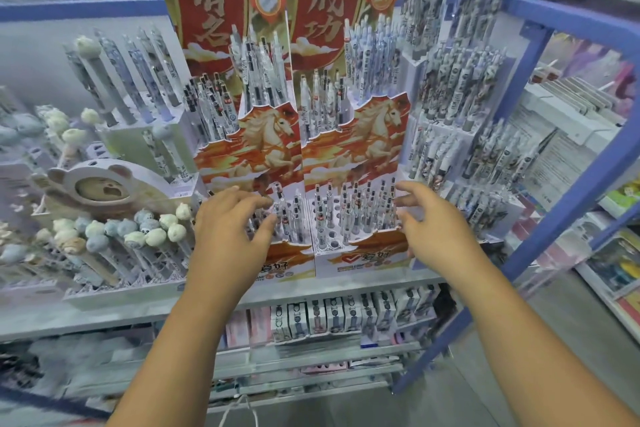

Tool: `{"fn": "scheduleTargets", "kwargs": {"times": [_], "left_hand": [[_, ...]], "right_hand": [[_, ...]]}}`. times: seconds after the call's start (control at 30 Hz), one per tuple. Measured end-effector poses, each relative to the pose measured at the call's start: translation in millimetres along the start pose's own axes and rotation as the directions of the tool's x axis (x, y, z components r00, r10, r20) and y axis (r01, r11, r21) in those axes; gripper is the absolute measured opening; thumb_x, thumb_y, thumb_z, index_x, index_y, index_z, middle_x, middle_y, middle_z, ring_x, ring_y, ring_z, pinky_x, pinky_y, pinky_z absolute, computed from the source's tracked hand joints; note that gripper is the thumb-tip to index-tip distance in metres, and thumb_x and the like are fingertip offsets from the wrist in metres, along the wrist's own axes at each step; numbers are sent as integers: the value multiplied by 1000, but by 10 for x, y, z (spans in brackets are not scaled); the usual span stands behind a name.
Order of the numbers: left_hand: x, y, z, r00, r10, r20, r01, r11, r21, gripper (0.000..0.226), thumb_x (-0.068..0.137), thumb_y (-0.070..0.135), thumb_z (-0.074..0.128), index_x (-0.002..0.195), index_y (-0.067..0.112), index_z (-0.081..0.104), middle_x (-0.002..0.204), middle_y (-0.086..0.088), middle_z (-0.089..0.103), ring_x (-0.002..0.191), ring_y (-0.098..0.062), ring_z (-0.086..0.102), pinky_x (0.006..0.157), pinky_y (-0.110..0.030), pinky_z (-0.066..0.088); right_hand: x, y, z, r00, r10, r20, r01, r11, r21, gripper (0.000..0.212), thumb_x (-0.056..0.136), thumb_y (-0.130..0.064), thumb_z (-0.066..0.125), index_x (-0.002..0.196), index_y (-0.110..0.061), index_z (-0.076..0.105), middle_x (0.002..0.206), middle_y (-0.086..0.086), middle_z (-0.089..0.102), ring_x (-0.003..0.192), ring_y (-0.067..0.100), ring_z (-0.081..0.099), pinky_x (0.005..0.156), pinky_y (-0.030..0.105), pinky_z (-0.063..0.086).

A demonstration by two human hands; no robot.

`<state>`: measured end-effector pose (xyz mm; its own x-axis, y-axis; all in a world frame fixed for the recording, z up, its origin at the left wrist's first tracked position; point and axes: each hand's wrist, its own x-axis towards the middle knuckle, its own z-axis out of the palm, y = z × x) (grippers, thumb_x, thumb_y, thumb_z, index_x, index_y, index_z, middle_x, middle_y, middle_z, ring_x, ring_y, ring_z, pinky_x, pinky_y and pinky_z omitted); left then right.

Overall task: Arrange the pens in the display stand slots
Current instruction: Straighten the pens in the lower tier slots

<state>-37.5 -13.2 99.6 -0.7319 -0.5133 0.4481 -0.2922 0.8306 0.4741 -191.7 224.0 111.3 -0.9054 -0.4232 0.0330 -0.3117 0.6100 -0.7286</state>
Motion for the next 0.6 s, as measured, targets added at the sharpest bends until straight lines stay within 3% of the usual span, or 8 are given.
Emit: {"fn": "scheduleTargets", "kwargs": {"times": [0.1,0.2,0.33,0.43,0.5,0.6], "left_hand": [[-33,134,-18,998,5,-56,-7,999,-31,23,94,29,67,116,22,70,121,5,65,123,-21,55,118,-59,26],[-55,322,24,991,119,-61,-123,991,-58,20,94,26,67,113,22,71,118,7,65,121,-17,55,118,-60,23],[-37,427,146,987,161,18,-160,986,-52,20,94,31,66,113,27,71,118,11,63,121,-13,53,124,-53,16],[2,436,215,986,152,63,-152,988,-10,18,92,33,69,109,27,72,116,7,63,119,-18,53,122,-52,20],[42,451,247,987,145,72,-148,988,37,17,90,36,71,103,26,75,114,4,64,116,-21,55,121,-50,22],[81,480,286,989,119,85,-128,986,105,18,87,41,74,92,24,77,109,4,65,113,-22,58,121,-54,22]], "right_hand": [[1,-14,2,1000,-20,15,21,999,-31,30,105,-20,52,128,-38,49,112,-19,58,64,30,69,63,50,61],[-12,-31,20,1000,-22,22,23,999,-34,27,105,-18,51,127,-34,53,109,-12,57,71,23,69,67,48,61],[-45,-77,-1,994,27,-107,-18,996,89,10,104,-23,55,109,-31,50,100,-5,65,52,13,68,51,38,59],[-102,-188,-118,945,-73,-319,136,974,180,6,102,-23,60,102,-29,57,96,-8,67,57,15,68,50,34,59],[-142,-304,-237,878,-162,-450,281,936,212,6,102,-23,61,103,-28,59,91,-8,67,67,17,69,58,37,59],[-197,-510,-323,848,-264,-460,435,842,319,10,102,-15,60,101,-25,59,90,-4,68,73,12,69,64,29,57]]}}
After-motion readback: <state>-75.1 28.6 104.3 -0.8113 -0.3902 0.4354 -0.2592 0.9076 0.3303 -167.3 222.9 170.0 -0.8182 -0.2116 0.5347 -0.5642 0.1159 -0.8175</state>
